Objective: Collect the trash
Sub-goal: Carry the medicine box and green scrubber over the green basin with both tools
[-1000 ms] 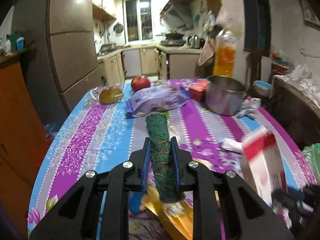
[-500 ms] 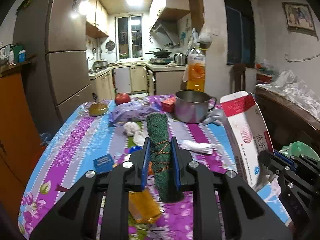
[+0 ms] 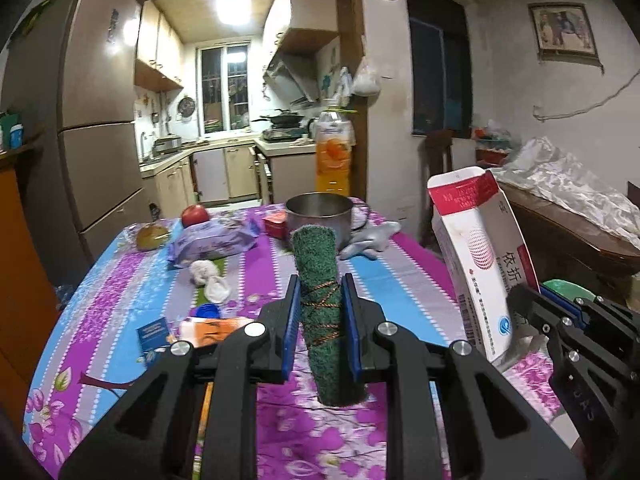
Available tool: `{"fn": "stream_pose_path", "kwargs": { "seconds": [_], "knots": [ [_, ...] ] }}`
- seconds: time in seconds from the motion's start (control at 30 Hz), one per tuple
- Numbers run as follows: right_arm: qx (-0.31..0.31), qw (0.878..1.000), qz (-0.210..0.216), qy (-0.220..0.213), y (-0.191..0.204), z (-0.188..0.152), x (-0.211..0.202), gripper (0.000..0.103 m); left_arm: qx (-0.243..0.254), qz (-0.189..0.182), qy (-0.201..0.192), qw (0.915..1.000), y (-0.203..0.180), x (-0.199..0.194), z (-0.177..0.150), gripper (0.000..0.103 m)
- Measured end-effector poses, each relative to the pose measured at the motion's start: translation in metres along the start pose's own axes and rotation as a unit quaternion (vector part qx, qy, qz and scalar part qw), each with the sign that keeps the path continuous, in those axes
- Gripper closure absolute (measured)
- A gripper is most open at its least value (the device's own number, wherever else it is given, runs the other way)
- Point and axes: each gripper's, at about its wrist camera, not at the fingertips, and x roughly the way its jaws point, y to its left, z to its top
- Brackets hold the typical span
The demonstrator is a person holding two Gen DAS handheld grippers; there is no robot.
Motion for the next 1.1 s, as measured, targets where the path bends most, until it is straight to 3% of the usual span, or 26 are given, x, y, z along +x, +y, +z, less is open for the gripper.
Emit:
{"fn": "stream_pose_path", "kwargs": {
  "seconds": [0.33, 0.6, 0.9, 1.1],
  "knots": [
    [0.023, 0.998, -0.065, -0.001, -0.062, -0.001, -0.042, 0.096, 0.018, -0.071, -0.005, 0.9973, -0.066, 0.001, 0.009, 0.084],
    [0.047, 0.989, -0.138, 0.012, -0.143, 0.000, -0.076, 0.096, 0.039, -0.138, 0.004, 0.9896, -0.135, 0.013, 0.015, 0.084],
    [0.080, 0.973, -0.203, 0.080, -0.247, -0.008, -0.089, 0.096, 0.071, -0.203, 0.039, 0.9759, -0.217, 0.042, 0.019, 0.084],
    [0.120, 0.960, -0.209, 0.140, -0.303, -0.026, -0.072, 0.096, 0.098, -0.232, 0.085, 0.9639, -0.265, 0.066, 0.011, 0.084]
  ]
}}
